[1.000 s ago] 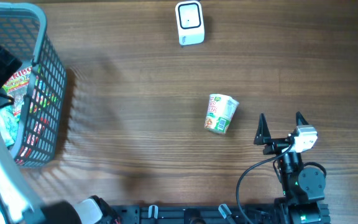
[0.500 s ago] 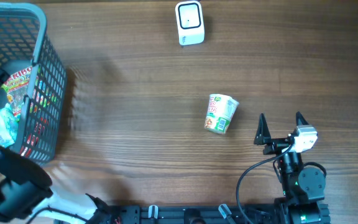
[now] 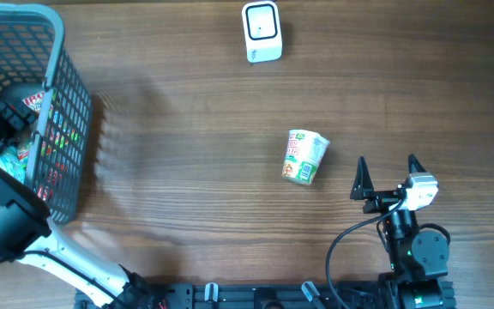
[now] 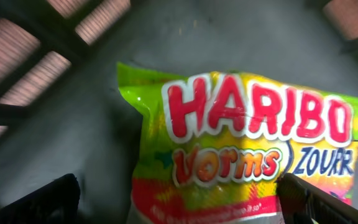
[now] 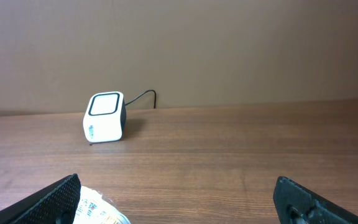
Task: Scan the item barcode
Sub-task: 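Reach into the basket and grasp the Haribo bag with left gripper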
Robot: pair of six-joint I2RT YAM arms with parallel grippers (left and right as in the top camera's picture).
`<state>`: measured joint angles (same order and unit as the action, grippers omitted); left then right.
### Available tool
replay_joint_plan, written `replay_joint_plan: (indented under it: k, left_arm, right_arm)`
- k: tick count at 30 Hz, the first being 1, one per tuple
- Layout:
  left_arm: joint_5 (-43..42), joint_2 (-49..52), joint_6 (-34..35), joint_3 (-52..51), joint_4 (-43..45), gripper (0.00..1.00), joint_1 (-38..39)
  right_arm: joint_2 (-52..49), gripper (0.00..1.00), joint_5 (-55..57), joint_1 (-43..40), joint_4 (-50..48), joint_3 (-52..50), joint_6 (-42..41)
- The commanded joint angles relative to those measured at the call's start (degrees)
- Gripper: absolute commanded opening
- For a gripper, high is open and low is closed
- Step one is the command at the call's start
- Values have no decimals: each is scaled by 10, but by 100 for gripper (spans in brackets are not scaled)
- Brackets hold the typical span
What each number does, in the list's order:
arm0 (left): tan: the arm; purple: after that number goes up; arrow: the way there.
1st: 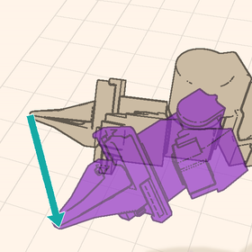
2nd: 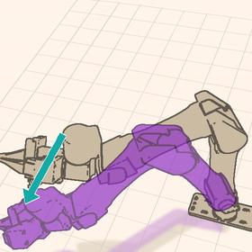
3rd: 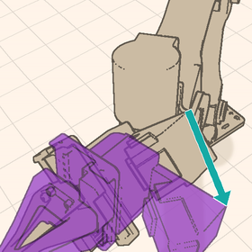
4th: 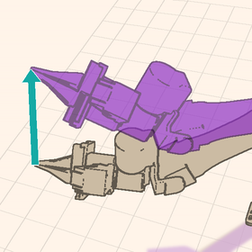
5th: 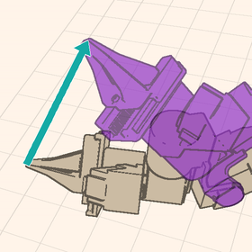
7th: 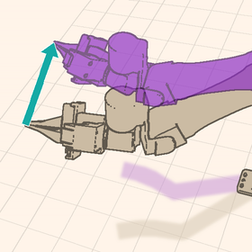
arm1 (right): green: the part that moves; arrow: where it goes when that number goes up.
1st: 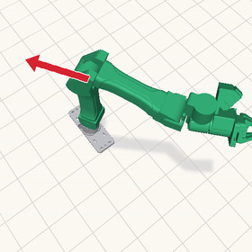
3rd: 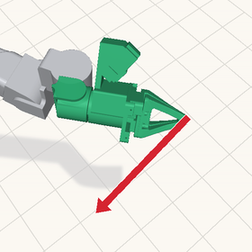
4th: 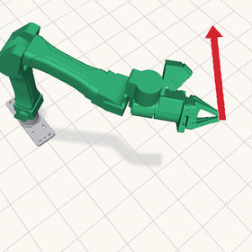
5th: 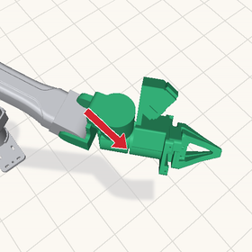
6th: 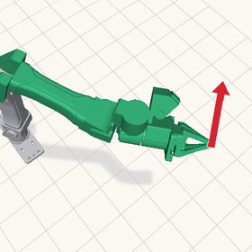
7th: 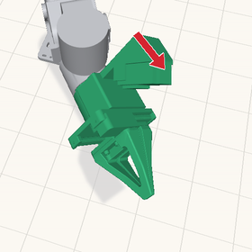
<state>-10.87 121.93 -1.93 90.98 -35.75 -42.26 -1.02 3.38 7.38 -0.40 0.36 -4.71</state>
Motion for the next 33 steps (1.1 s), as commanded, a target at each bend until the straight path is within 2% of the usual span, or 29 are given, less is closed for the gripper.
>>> replay_joint_plan:
  k: [1, 2, 3, 5, 6, 7, 11, 14, 20, 23, 25, 28, 29, 33]
  left_arm:
    - [-16, 44, -6, 0, -9, 98, 0]
    - [-18, 49, -6, 0, -11, 95, 0]
    - [-19, 51, -6, 0, -11, 86, 0]
    - [-22, 50, -6, 0, -11, 34, 0]
    - [-22, 48, -6, 0, -11, 12, 0]
    - [-22, 45, -6, 1, -11, 4, 0]
    - [-22, 6, -6, 20, -25, 4, 0]
    - [-3, -61, 29, 53, -48, 4, 0]
    - [112, -273, 85, 76, -70, 4, 16]
    - [161, -370, 89, 76, -65, 4, 43]
    - [182, -459, 89, 76, -47, 4, 85]
    - [182, -527, 89, 76, -53, 4, 141]
    - [182, -572, 89, 76, -81, 4, 211]
    - [183, -597, 92, 76, -157, 4, 335]
  right_arm:
    - [2, 100, -7, -2, -2, -1, 2]
    - [2, 100, -7, -2, -2, -1, 2]
    - [2, 100, -7, -2, -2, -1, 2]
    - [2, 100, -6, -2, -2, -1, 2]
    - [2, 99, -7, -2, -2, -1, 2]
    - [2, 100, -7, -2, -2, -1, 2]
    - [2, 100, -7, -2, -2, -1, 2]
    - [2, 100, -7, -2, -2, -1, 2]
    - [2, 100, -7, -2, -2, -1, 2]
    - [2, 100, -7, -2, -2, -1, 2]
    - [2, 100, -7, -2, -2, -1, 2]
    - [2, 100, -7, -2, -2, -1, 2]
    - [2, 100, -7, -2, -2, -1, 2]
    - [2, 100, -7, -2, -2, -1, 2]
